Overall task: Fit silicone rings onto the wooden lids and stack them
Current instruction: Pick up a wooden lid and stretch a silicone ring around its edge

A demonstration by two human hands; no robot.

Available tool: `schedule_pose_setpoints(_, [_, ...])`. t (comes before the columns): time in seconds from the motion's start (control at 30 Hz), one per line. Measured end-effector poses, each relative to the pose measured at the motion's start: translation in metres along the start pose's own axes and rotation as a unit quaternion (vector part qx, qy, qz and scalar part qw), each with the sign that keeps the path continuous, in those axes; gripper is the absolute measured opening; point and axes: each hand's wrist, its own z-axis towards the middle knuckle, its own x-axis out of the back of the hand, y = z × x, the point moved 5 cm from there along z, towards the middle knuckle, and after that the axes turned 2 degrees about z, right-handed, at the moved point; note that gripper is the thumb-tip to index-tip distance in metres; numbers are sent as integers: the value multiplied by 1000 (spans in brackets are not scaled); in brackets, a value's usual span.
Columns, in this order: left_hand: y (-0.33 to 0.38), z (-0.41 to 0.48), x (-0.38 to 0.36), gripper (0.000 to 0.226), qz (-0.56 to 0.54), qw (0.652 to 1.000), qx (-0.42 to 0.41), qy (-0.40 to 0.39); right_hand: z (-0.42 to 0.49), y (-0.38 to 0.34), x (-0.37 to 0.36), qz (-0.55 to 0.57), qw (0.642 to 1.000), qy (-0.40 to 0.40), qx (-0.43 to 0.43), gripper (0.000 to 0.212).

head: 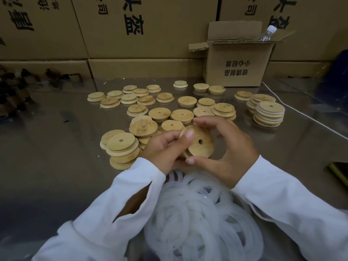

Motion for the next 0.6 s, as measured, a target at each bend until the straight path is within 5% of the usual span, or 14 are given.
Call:
schedule_pose_setpoints(0.17, [-2,3,1,11,-11,999,-1,44,-1,4,0,33,999,-25,-28,77])
schedule_pose_setpoints(0.23, [-1,6,8,13,-56,995,6,83,-1,13,5,37,996,-22,-74,60])
schedule_pose_setpoints(0.37, [1,8,15,19,-147,982,2,118,-10,38,-7,-15,972,-166,-164,13])
schedule_pose_setpoints(0.6, [2,8,12,43,-122,988,-17,95,-13,35,-18,-31,971,-203,-123,11])
